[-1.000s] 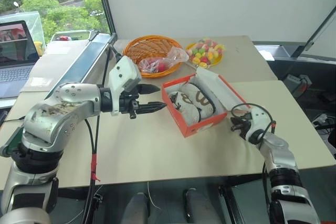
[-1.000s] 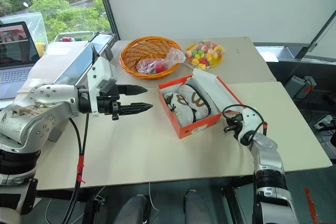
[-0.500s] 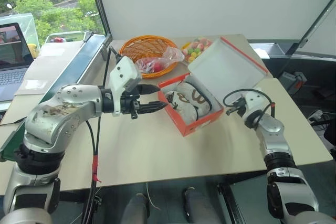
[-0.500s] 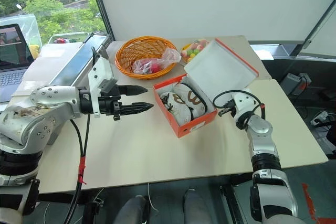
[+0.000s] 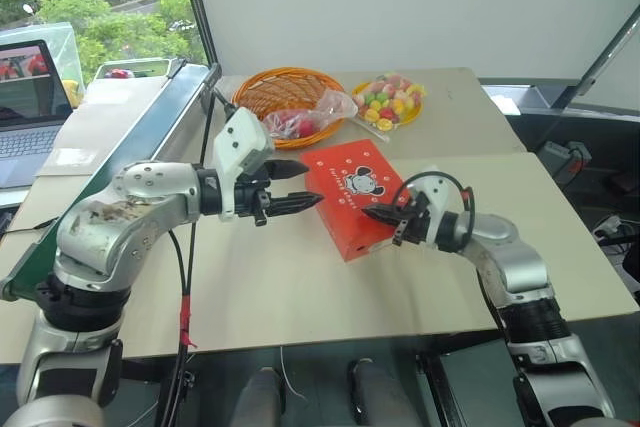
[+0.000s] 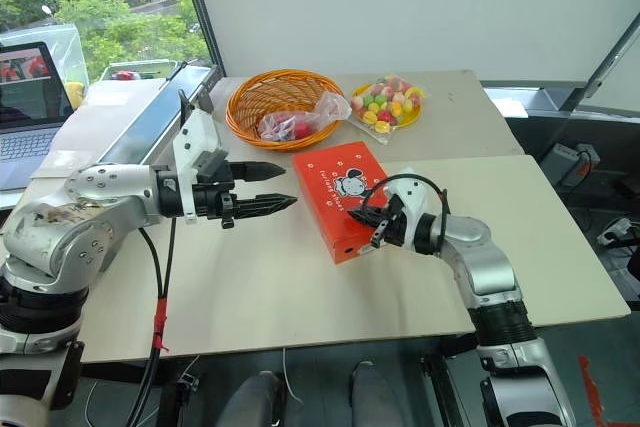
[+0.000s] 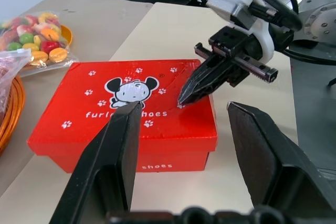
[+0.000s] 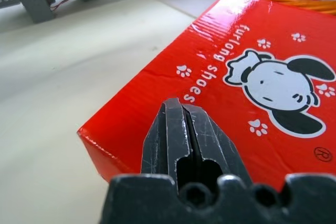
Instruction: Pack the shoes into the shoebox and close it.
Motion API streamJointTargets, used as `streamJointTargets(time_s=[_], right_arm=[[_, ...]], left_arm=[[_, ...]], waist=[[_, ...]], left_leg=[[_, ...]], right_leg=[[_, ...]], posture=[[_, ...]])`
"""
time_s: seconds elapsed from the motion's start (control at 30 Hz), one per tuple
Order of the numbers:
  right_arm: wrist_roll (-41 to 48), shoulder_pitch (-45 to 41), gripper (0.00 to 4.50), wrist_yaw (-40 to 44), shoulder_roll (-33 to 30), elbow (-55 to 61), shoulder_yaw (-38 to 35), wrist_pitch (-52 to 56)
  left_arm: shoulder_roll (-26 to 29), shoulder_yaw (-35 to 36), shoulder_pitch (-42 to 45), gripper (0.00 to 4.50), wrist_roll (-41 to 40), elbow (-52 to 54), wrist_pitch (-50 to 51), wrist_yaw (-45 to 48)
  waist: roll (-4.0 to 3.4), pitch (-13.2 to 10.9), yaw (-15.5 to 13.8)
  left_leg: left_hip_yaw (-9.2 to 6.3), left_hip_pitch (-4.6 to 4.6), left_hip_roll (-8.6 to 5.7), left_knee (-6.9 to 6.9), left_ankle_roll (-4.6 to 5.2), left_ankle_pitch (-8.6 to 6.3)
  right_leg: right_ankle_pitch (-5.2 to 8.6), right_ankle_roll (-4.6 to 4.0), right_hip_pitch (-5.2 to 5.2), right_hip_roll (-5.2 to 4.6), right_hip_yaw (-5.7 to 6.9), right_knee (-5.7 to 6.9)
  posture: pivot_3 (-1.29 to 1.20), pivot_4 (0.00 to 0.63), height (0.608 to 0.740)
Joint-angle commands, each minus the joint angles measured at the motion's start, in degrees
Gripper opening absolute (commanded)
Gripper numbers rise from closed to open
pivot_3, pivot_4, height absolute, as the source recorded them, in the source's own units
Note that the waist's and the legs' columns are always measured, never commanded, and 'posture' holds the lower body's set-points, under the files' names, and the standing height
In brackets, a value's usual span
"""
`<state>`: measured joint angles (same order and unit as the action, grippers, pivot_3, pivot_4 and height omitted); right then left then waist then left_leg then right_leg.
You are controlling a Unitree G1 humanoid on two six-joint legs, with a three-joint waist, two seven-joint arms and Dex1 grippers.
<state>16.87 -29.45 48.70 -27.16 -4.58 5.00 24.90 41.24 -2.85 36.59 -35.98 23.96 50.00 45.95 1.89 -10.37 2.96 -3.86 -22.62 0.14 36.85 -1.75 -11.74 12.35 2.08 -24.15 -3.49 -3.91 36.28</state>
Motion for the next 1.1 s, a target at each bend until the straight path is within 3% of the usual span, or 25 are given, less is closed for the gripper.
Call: streamJointTargets(time_s=[0.03, 0.1, 0.27, 0.5, 0.6, 0.73, 0.83, 0.97, 1.1], right_arm=[[-1.1, -7.4, 0.08, -3.2, 1.6, -0.1, 0.2, 2.8], [-2.7, -13.5, 0.08, -4.2, 3.9, -5.3, 1.6, 2.9], [-9.7, -22.3, 0.08, -4.5, 9.0, -26.4, 5.5, -8.8], [-15.7, -24.8, 0.08, -4.4, 10.2, -48.8, 7.0, -21.5], [-14.3, -23.9, 0.08, -2.2, 10.1, -47.5, 5.5, -21.2], [-6.9, -22.1, 0.08, 1.5, 8.9, -28.3, 0.6, -12.3], [-4.3, -19.5, 0.78, 3.7, 6.3, -14.8, 0.4, -5.8], [2.3, -13.4, 2.15, 10.8, -3.9, 8.5, 1.1, 7.4], [5.7, -8.5, 3.63, 13.3, -11.6, 18.5, 0.1, 13.6]], left_arm=[[0.2, 0.8, 0.3, 2.77, 1.2, 1.0, -1.5, -0.7], [-0.3, 0.8, -0.1, 2.77, 1.9, 0.8, -1.6, -1.8], [-1.6, 0.8, -0.6, 2.77, 3.5, 1.2, -1.8, -4.1], [-2.4, 3.8, -2.1, 2.77, 2.7, 3.7, -0.7, -8.0], [-2.0, 4.3, -2.9, 2.77, 2.7, 4.1, -0.6, -8.4], [-2.2, 3.8, -3.8, 2.77, 3.1, 3.5, -1.2, -8.3], [-2.6, 3.2, -4.1, 2.77, 3.7, 2.7, -2.0, -8.1], [-2.1, 1.3, -4.8, 2.77, 5.8, 0.8, -4.6, -6.2], [-1.7, 1.1, -6.2, 2.77, 5.2, 0.8, -6.2, -3.0]], waist=[[0.00, 0.0, 0.2], [0.00, 0.0, 0.6], [0.04, 0.0, 0.7], [0.06, 0.0, 0.6], [0.06, 0.0, 0.5], [0.05, 0.0, 0.6], [0.02, 0.0, 0.6], [0.03, 0.0, 0.4], [0.04, 0.0, -0.1]], left_leg=[[0.00, 0.00, 0.00, 0.00, 0.00, 0.00], [0.00, 0.00, 0.00, 0.00, 0.00, 0.00], [-0.01, 0.00, 0.00, -0.03, 0.01, -0.01], [-0.05, -0.17, -0.06, -0.02, -0.01, -0.03], [-0.07, 0.05, -0.05, -0.02, -0.01, -0.03], [-0.08, 0.10, -0.05, -0.02, -0.01, -0.03], [-0.09, -0.18, -0.05, -0.02, -0.01, -0.03], [-0.13, -0.22, -0.05, -0.03, 0.04, -0.07], [-0.12, -0.21, -0.05, 0.01, 0.08, -0.11]], right_leg=[[0.00, 0.00, 0.00, 0.00, 0.00, 0.00], [-0.01, -0.01, -0.01, 0.00, -0.02, 0.01], [-0.03, -0.05, 0.00, 0.01, -0.02, -0.01], [-0.12, -0.03, -0.07, -0.05, -0.06, -0.10], [-0.13, -0.05, 0.12, -0.03, -0.05, -0.06], [-0.13, -0.04, 0.17, -0.02, -0.06, -0.03], [-0.13, -0.04, -0.14, -0.02, -0.06, 0.02], [-0.13, -0.04, -0.15, -0.02, -0.03, -0.02], [-0.11, -0.02, -0.08, -0.01, -0.02, -0.12]], posture=[[0.00, 0.150, 0.740], [0.00, 0.150, 0.740], [0.00, 0.150, 0.740], [0.00, 0.150, 0.740], [0.00, 0.150, 0.740], [0.00, 0.150, 0.740], [0.00, 0.150, 0.740], [0.00, 0.150, 0.740], [0.00, 0.150, 0.740]])
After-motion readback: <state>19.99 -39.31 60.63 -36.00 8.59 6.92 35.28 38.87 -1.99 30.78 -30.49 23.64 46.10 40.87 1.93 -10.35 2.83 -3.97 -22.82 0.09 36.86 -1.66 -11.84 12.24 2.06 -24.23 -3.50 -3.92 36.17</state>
